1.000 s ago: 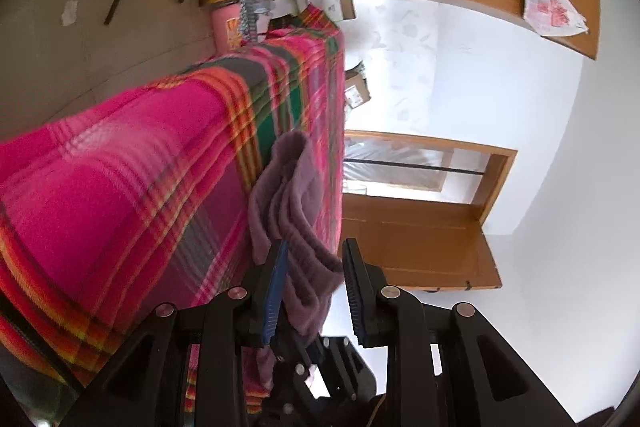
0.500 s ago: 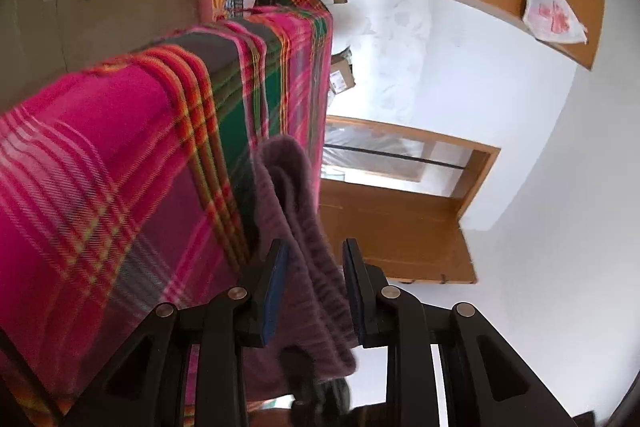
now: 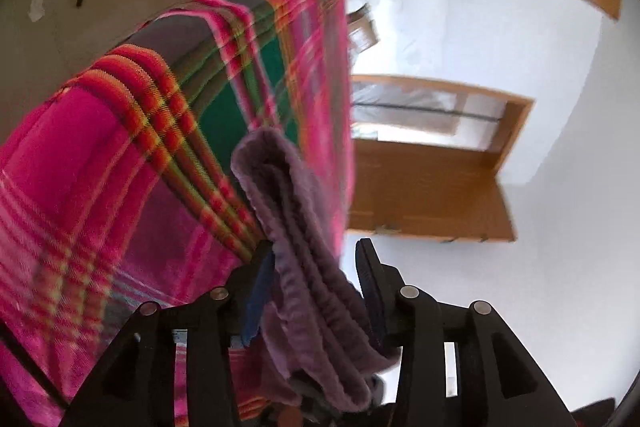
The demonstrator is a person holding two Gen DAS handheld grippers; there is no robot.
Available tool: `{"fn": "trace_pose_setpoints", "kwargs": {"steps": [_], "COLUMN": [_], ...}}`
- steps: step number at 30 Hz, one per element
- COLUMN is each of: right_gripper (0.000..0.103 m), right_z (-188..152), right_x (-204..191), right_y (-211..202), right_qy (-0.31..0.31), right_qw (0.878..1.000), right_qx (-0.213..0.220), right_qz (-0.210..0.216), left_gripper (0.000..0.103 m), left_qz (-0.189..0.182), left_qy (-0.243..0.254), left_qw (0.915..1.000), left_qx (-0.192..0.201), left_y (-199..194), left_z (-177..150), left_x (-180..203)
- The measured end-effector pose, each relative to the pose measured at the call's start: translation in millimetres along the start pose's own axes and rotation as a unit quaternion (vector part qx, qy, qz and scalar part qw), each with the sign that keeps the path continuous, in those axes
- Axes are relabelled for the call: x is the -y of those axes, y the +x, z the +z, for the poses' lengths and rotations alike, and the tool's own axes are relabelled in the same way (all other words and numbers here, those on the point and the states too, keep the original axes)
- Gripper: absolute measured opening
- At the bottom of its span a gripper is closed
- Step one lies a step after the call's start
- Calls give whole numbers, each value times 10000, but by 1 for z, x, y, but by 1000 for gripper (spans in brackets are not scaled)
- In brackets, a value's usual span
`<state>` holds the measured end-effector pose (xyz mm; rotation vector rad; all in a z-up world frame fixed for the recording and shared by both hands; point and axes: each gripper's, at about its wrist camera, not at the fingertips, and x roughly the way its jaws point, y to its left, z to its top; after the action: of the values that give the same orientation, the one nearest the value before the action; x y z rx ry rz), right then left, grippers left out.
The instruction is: Fold clothes
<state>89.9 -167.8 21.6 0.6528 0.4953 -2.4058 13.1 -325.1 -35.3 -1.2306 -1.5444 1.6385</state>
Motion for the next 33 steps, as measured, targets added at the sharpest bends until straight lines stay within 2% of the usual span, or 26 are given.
{"fn": "trace_pose_setpoints", "kwargs": {"steps": [11, 13, 15, 17, 20, 23, 28, 33], "right_gripper": [7, 7, 7, 7, 7, 7, 7, 7], "right_z": [2, 2, 3, 4, 6, 9, 16, 9], "right_x": [-5, -5, -6, -6, -8, -9, -5, -4], "right_y": [3, 5, 6, 8, 11, 13, 21, 32], "right_qy": [-78, -76, -74, -50, -11, -38, 237, 463], "right_qw": [10000, 10000, 9999, 10000, 9999, 9999, 9993, 9973], "right_qx": [-40, -62, -74, -84, -105, -88, -206, -476], "right_qz": [-11, -19, -18, -4, 30, 72, 208, 306], "left_gripper": [41, 36, 24, 21, 18, 18, 18, 17], "left_qz": [647, 711, 762, 784, 818, 1023, 1427, 1560], "left_qy": [178, 178, 198, 265, 502, 758, 1233, 945], "left_qw": [9973, 9970, 9967, 9965, 9953, 9917, 9815, 9828], "left_qx": [-307, -254, -190, -84, 87, 202, 332, 301], "left_y": [30, 29, 27, 23, 16, 9, 1, -1], "left_z": [8, 7, 8, 6, 5, 5, 8, 11], "left_x": [8, 6, 6, 6, 12, 21, 30, 7]}}
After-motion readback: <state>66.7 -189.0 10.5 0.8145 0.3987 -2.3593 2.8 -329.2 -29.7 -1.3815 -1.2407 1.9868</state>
